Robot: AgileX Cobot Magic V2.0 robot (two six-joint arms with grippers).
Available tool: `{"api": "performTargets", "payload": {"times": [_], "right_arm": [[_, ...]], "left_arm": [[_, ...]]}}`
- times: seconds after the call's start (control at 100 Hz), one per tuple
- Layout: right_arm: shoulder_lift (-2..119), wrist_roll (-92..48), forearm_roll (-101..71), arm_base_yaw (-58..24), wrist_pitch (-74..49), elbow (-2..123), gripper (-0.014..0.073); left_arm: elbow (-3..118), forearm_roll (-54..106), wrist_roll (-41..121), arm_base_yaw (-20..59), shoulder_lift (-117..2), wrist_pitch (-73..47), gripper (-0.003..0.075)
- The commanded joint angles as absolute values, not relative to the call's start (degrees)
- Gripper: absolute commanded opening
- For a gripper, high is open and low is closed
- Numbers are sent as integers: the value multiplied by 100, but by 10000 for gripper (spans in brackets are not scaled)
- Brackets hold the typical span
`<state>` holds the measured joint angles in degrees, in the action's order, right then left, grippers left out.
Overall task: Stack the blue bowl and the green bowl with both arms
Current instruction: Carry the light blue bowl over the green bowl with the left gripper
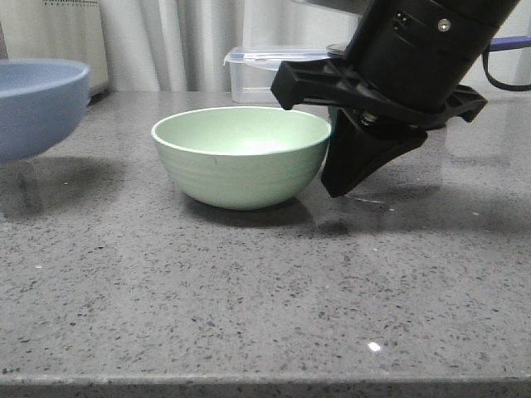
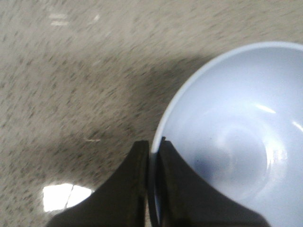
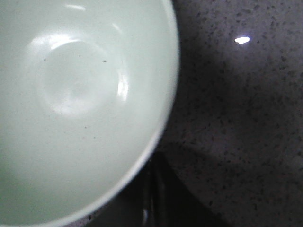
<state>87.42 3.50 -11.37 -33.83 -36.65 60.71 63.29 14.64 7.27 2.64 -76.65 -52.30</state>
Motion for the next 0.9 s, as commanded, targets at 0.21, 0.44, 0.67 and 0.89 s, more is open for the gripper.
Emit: {"api": "performTargets", "payload": {"times": [0.21, 0.44, 0.67, 0.89], "right_arm": [[8556, 279, -1214, -3384, -3443, 6196, -67], [8556, 279, -1214, -3384, -3443, 6196, -67], [8556, 279, -1214, -3384, -3437, 6196, -67], [8556, 279, -1214, -3384, -3437, 6196, -67]], "left_arm": [[8063, 1692, 763, 1337, -8165, -5662, -20], [8808, 1692, 763, 1992, -8848, -5925, -20], [9026, 1692, 763, 2434, -9215, -5914, -20], [9077, 1692, 763, 2668, -9328, -5891, -20]]}}
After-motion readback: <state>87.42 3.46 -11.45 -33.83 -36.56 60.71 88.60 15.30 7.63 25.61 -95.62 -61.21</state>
